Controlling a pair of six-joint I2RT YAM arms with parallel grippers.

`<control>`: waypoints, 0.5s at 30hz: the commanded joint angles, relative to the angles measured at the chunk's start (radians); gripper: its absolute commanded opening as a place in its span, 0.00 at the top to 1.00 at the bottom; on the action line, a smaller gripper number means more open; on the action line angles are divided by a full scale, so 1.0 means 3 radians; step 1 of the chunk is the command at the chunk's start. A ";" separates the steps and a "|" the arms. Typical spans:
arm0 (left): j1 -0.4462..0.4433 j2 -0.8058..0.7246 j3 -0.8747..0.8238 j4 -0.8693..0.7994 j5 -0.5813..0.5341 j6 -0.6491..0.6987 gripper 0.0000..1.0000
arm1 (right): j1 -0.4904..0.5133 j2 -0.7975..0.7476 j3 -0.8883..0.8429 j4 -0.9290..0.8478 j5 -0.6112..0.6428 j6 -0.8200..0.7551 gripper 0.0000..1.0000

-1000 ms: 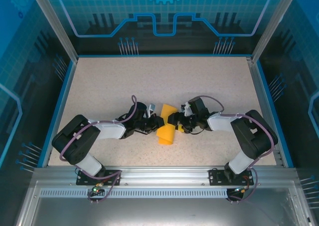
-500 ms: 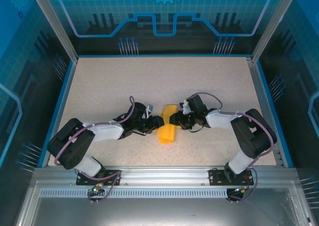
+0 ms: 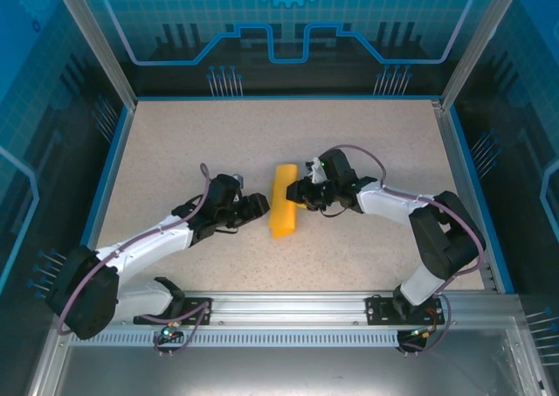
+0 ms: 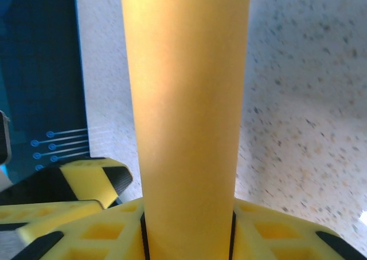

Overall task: Fold a paper plane with a square sheet of paper (pick it up from the middle)
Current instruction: First fold in half a square sheet of paper at the center of the table.

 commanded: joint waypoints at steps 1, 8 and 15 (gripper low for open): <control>0.0066 -0.0122 0.0045 -0.0217 -0.0078 0.0125 0.34 | -0.0001 0.0075 0.0081 0.0147 0.0073 0.0197 0.63; 0.0098 0.0065 0.0083 -0.0004 0.0314 0.0210 0.33 | 0.0023 0.0414 0.0078 0.0052 0.0309 0.0185 0.61; 0.0201 0.0397 0.0104 0.0225 0.0610 0.0173 0.35 | 0.0057 0.0392 0.0065 -0.0322 0.0489 -0.0082 0.53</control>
